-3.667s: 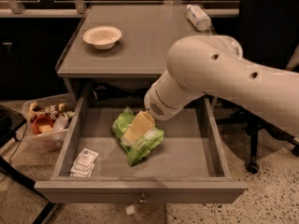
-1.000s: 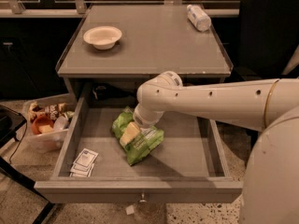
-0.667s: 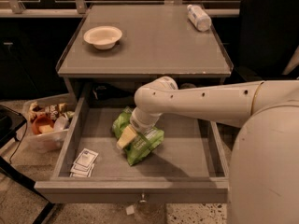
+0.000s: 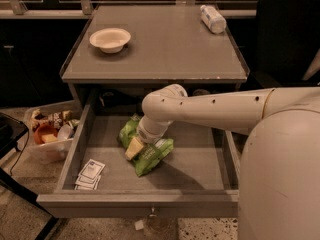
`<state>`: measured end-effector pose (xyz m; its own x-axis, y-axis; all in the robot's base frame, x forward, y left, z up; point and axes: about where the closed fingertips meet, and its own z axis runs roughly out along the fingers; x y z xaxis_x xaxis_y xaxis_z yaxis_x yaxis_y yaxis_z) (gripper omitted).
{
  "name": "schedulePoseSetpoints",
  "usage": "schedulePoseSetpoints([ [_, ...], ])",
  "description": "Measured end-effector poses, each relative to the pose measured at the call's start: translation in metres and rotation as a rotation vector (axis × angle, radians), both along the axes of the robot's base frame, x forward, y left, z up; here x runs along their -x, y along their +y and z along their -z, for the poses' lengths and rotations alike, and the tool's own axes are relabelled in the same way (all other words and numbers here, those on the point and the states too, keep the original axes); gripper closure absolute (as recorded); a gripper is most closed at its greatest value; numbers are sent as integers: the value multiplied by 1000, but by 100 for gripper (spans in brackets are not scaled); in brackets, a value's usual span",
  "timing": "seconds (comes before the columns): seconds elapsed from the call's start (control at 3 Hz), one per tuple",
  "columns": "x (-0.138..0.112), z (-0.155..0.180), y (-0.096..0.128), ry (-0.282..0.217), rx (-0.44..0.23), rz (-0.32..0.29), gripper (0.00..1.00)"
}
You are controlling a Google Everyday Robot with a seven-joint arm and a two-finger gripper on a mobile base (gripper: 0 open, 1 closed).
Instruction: Pick green rice chip bag from top drawer and place on counter
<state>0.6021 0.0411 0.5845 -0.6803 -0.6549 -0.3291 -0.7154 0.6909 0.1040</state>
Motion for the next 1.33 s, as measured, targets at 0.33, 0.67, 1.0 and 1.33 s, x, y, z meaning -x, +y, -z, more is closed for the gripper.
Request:
schedulePoseSetpoints([
  [0.33,2,-15,-1,-42,1,12,62],
  [0.67,7,-49,-7,-124,24,15,86],
  [1.0,14,-95,-19,-215,46,7,100],
  [1.33,19,-140,-35,-277,80,-26,100],
])
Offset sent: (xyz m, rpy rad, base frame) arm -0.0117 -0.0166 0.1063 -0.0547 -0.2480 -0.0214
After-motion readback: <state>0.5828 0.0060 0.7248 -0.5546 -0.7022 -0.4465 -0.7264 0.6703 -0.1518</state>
